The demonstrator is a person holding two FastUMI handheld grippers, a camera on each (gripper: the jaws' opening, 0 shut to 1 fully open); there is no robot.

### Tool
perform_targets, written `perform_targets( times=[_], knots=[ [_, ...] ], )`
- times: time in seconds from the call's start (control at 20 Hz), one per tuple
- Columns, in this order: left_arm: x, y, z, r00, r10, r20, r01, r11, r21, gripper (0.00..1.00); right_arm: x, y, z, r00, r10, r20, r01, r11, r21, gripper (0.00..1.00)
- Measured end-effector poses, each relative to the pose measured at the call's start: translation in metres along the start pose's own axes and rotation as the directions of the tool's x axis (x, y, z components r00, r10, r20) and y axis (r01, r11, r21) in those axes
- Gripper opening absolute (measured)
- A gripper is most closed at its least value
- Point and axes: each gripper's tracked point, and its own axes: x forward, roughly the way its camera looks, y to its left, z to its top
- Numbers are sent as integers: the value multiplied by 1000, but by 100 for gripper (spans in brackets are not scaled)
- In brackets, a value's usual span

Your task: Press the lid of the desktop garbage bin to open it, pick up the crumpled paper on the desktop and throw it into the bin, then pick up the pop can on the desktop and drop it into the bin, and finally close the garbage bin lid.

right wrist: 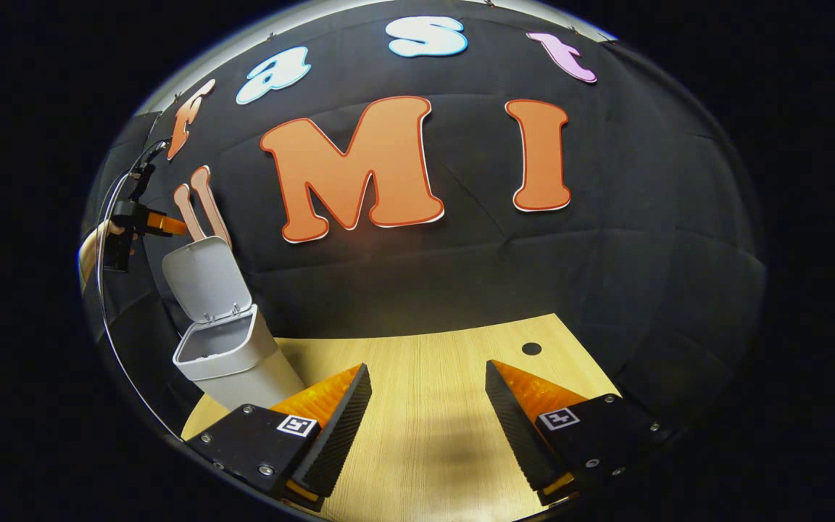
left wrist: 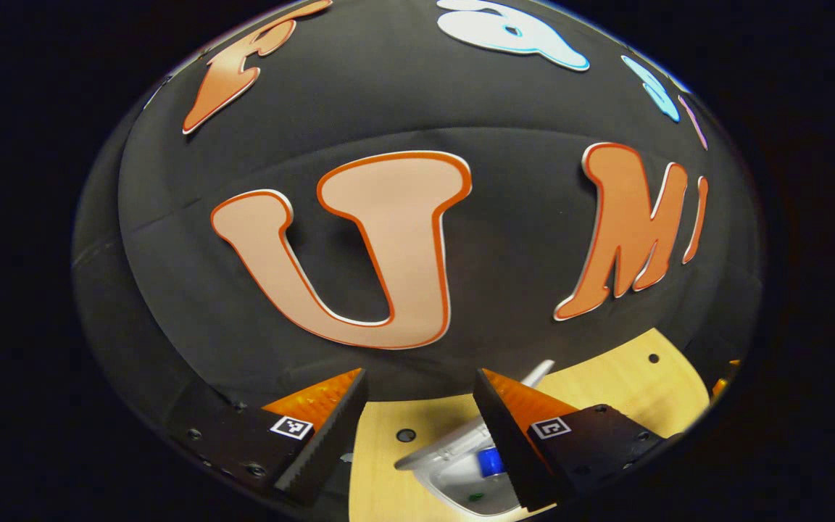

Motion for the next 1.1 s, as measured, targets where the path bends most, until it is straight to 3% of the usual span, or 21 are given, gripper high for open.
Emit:
perform_targets(
  times=[0.2, 0.55, 0.8, 1.1],
  knots=[
    [18, -8, -22, 997, -27, -69, 27, 1000, -1, 93, 4, -2, -4, 1000, -6, -13, 6, 1000, 14, 95],
    [1, -42, -60, 981, -138, -135, 131, 989, -62, 94, 6, 1, -10, 1000, 7, -30, -6, 999, 34, 95],
    [-25, -75, -122, 953, -190, -235, 179, 982, -68, 95, 6, 4, -13, 999, 25, -41, -24, 999, 42, 95],
    [-41, -111, -177, 931, -234, -279, 220, 972, -81, 95, 6, 5, -16, 998, 40, -51, -38, 999, 24, 95]
  ],
)
